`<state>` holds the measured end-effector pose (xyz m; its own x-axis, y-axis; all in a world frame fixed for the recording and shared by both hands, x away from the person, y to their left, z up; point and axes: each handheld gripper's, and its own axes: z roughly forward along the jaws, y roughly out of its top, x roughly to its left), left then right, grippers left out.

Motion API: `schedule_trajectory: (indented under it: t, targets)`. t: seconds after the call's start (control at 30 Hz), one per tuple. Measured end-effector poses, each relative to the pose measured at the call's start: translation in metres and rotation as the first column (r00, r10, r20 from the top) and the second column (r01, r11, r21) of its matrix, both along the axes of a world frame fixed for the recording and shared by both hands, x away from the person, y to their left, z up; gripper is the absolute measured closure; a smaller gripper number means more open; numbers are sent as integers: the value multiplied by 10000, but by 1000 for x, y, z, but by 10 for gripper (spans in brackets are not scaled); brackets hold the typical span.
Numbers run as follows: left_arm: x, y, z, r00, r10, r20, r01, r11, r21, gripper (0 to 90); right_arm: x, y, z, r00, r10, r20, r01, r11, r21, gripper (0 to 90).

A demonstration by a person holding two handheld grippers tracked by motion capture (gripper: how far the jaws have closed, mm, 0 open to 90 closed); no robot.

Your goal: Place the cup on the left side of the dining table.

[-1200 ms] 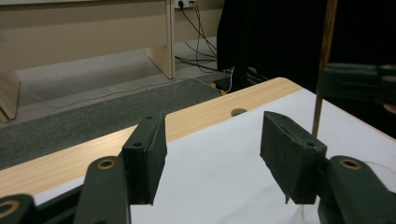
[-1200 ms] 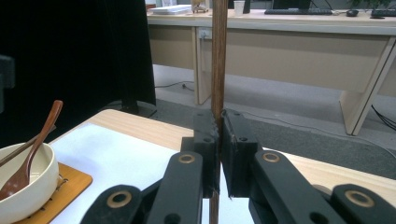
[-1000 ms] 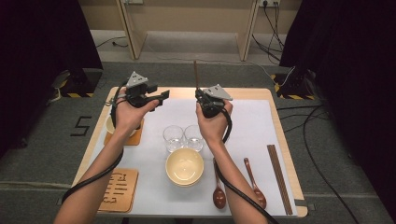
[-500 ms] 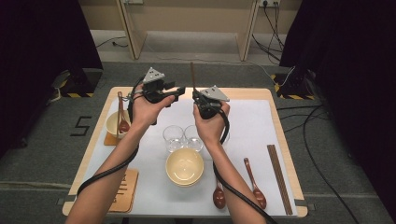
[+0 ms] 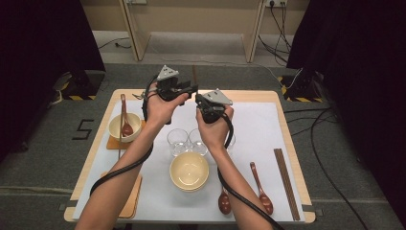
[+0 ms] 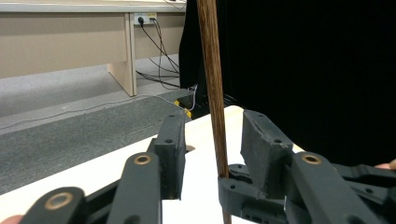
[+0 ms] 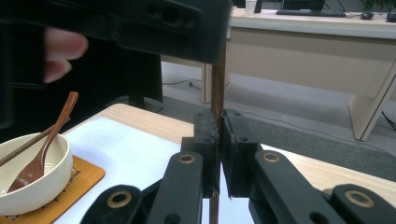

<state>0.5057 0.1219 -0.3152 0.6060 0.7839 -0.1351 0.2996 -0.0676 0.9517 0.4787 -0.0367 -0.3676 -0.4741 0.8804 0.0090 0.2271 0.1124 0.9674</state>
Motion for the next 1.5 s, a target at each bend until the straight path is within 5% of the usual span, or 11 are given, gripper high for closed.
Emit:
schedule_trajectory:
  t: [0.47,0.83,1.5]
  targets:
    - [0,-7,1,9995,-123,285,120,9999,83,834,-1,2,0,10000,-42,16,42,9999,-105,833]
    - [-1,-1,5,9976,292,628,-304,9994,176,838,-9,-1,4,9998,27,182,-17,9986,-534,650]
    - [-16,26,22,9900,773,1180,-807,9964,243,838,-19,-38,-4,9995,-126,-295,111,9987,-507,635]
